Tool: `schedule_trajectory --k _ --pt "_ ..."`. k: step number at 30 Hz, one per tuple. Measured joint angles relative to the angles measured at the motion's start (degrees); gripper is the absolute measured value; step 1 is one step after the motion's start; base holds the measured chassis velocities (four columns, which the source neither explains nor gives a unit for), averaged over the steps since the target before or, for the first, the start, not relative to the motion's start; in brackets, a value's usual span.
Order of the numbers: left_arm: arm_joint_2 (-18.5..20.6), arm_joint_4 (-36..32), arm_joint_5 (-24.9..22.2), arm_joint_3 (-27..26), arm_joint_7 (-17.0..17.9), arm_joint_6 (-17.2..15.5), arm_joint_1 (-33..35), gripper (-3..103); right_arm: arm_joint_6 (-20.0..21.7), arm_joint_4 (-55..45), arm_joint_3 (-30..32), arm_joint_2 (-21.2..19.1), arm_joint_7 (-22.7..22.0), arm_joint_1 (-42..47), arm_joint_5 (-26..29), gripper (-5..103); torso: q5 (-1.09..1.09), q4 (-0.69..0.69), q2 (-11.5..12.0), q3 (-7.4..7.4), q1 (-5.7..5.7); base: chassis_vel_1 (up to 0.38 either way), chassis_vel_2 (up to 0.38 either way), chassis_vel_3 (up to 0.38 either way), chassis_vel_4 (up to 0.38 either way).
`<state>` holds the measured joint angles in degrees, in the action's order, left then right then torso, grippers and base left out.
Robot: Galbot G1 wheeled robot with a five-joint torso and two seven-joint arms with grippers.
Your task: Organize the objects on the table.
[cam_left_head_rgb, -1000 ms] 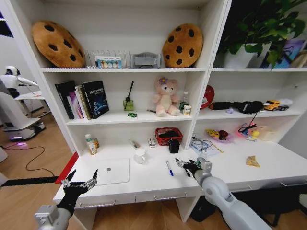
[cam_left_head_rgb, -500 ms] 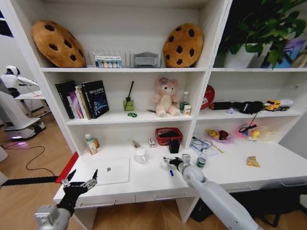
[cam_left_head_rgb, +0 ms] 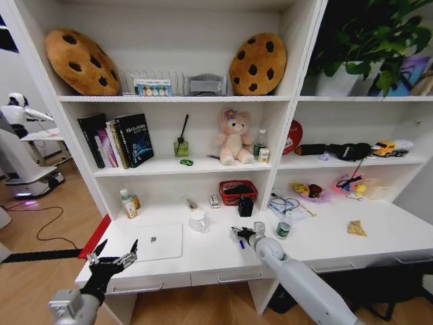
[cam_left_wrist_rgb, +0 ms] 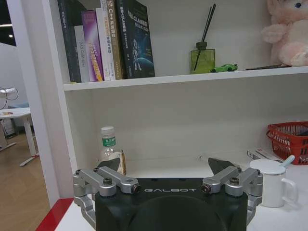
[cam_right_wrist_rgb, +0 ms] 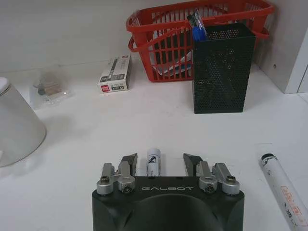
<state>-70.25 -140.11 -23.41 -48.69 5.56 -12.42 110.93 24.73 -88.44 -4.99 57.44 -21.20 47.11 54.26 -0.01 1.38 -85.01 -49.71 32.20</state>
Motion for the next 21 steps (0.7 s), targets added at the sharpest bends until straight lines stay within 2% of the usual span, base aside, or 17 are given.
schedule_trajectory --k 1,3,7,8,10,11,13,14,20,21 --pt "0.00 0.00 0.00 0.00 0.00 0.00 0.00 100 0.00 0.00 0.00 0.00 0.00 0.00 0.00 57 0.00 0.00 0.00 0.00 0.00 0.000 0.000 0.000 0.000" --pt "0.00 0.00 0.00 0.00 0.00 0.00 0.00 100 -0.05 0.41 -0.18 0.03 0.50 -0.11 -0.34 48 0.00 0.00 0.00 0.00 0.00 0.000 0.000 0.000 0.000" --pt "0.00 0.00 0.00 0.00 0.00 0.00 0.00 100 0.00 0.05 -0.40 -0.34 0.66 -0.09 -0.27 48 0.01 -0.01 0.00 0.00 0.00 0.000 0.000 0.000 0.000" --pt "0.00 0.00 0.00 0.00 0.00 0.00 0.00 100 0.16 -0.36 -0.50 -0.63 0.68 -0.04 -0.11 31 0.02 -0.01 0.00 -0.01 0.00 0.000 0.000 0.000 0.000" --pt "0.00 0.00 0.00 0.00 0.00 0.00 0.00 100 0.42 -0.91 -0.53 -1.03 0.69 0.03 0.23 31 0.02 -0.01 0.00 -0.01 0.00 0.000 0.000 0.000 0.000" --pt "0.00 0.00 0.00 0.00 0.00 0.00 0.00 100 0.51 -1.20 -0.53 -1.31 0.70 0.10 0.40 20 0.02 0.00 0.00 -0.01 0.00 0.000 0.000 0.000 0.000" --pt "0.00 0.00 0.00 0.00 0.00 0.00 0.00 100 0.51 -1.33 -0.52 -1.49 0.78 0.10 0.46 20 0.02 0.00 0.00 -0.01 0.00 0.000 0.000 0.000 0.000" --pt "0.00 0.00 0.00 0.00 0.00 0.00 0.00 100 0.52 -1.34 -0.43 -1.57 0.92 0.11 0.46 12 0.02 0.00 0.00 -0.01 0.00 0.000 0.000 0.000 0.000" --pt "0.00 0.00 0.00 0.00 0.00 0.00 0.00 100 0.69 -2.12 0.63 -2.12 1.70 0.13 0.65 12 0.02 -0.01 0.00 -0.01 0.00 0.000 0.000 0.000 0.000" --pt "0.00 0.00 0.00 0.00 0.00 0.00 0.00 100 -0.96 -2.87 1.46 -2.43 3.00 0.41 -1.50 12 0.01 -0.01 0.00 -0.01 0.00 0.000 0.000 0.000 0.000"
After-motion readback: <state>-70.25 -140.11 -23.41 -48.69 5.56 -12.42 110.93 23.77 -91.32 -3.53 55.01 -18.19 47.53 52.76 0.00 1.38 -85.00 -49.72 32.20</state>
